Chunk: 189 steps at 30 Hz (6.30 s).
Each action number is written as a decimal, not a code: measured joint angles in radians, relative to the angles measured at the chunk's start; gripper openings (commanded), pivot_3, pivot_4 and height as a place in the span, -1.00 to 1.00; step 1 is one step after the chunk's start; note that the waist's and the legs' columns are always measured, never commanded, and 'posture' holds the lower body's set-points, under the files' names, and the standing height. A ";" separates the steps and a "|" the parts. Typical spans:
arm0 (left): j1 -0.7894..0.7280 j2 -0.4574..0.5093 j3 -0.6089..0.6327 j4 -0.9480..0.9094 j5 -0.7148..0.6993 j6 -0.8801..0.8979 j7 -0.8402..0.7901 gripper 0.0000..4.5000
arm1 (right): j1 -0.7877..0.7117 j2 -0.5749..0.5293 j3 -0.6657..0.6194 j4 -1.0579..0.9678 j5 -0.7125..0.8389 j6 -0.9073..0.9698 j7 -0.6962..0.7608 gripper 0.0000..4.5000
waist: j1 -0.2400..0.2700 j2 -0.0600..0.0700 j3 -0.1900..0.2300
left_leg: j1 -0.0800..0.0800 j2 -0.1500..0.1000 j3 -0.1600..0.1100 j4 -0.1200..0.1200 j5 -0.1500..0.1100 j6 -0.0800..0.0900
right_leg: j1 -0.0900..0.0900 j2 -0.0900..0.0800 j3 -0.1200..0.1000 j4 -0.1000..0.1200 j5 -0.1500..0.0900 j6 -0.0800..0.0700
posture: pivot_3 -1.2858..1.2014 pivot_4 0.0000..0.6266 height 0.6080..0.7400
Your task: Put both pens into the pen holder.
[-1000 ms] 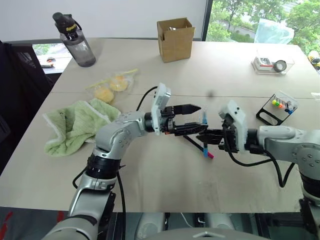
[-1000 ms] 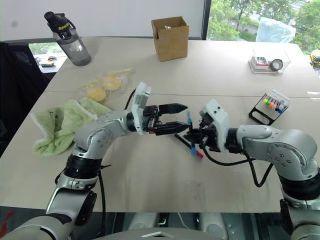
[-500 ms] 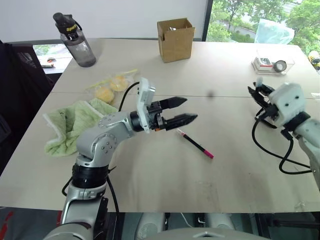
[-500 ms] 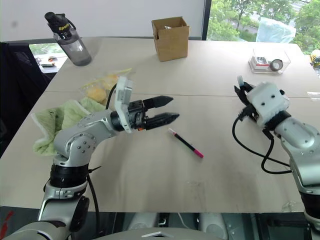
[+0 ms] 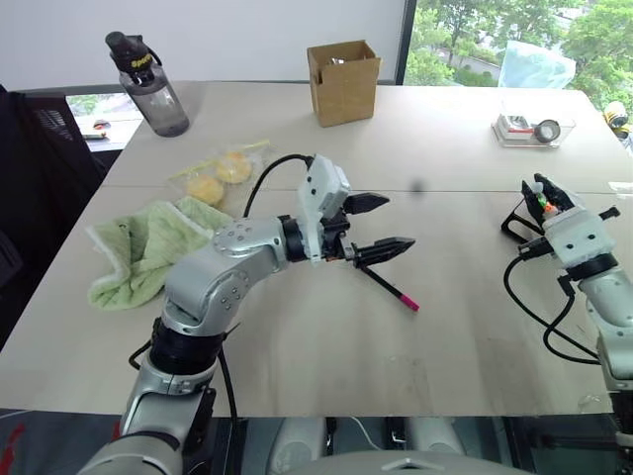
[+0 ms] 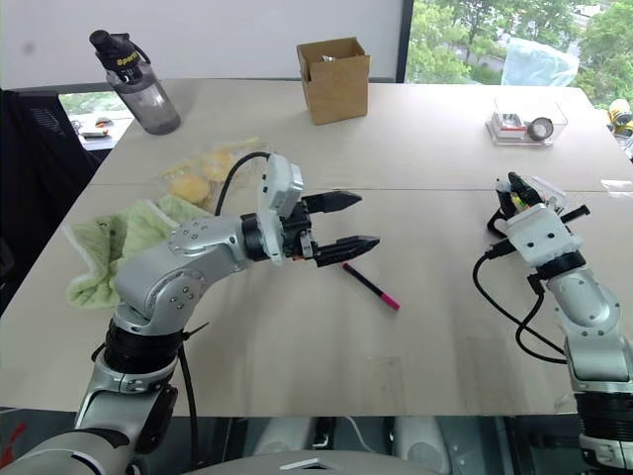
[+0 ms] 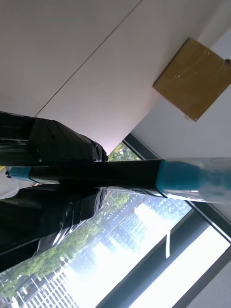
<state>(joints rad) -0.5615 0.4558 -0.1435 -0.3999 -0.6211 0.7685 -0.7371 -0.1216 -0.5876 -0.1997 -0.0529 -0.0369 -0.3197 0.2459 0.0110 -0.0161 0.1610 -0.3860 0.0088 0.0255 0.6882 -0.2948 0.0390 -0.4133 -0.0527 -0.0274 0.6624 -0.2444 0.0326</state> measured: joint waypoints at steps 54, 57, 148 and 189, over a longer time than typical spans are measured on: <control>0.333 0.205 0.053 0.058 0.108 -0.079 -0.116 1.00 | 0.109 -0.101 0.105 -0.344 0.576 0.663 0.376 0.96 | -0.005 0.005 0.003 | 0.002 0.000 -0.003 -0.002 -0.003 0.005 | 0.001 -0.004 0.001 -0.001 0.000 0.000 | 0.03 -0.52 1.00; 0.397 0.207 0.075 0.053 0.106 -0.083 -0.112 1.00 | 0.139 -0.107 0.147 -0.387 0.572 0.693 0.407 0.96 | 0.003 0.005 0.003 | 0.003 0.000 -0.003 -0.002 -0.003 0.005 | 0.001 -0.004 0.001 -0.001 0.000 -0.001 | 0.03 -0.52 1.00; -0.178 -0.140 -0.067 0.779 0.118 -0.219 -0.739 -1.00 | 0.050 0.147 -0.011 -0.496 1.377 1.059 0.010 -0.97 | 0.002 0.003 0.003 | -0.009 -0.003 -0.009 0.015 -0.008 0.014 | -0.002 0.003 0.000 0.001 0.002 0.002 | 0.03 -0.52 1.00; -0.094 -0.104 0.012 0.319 0.151 -0.164 -0.313 -0.26 | 0.057 0.044 0.034 -0.625 0.407 0.599 -0.057 -0.97 | 0.003 0.004 0.003 | -0.009 -0.005 -0.007 0.015 -0.006 0.010 | -0.002 0.001 0.002 0.000 0.002 0.003 | 0.03 -0.52 1.00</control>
<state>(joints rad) -0.6553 0.3522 -0.1317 -0.0806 -0.4706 0.6041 -1.0498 -0.0643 -0.5435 -0.1661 -0.6783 0.3704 0.2796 0.1888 0.0142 -0.0117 0.1644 -0.3954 0.0039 0.0186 0.7036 -0.3005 0.0487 -0.4150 -0.0517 -0.0251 0.6624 -0.2425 0.0354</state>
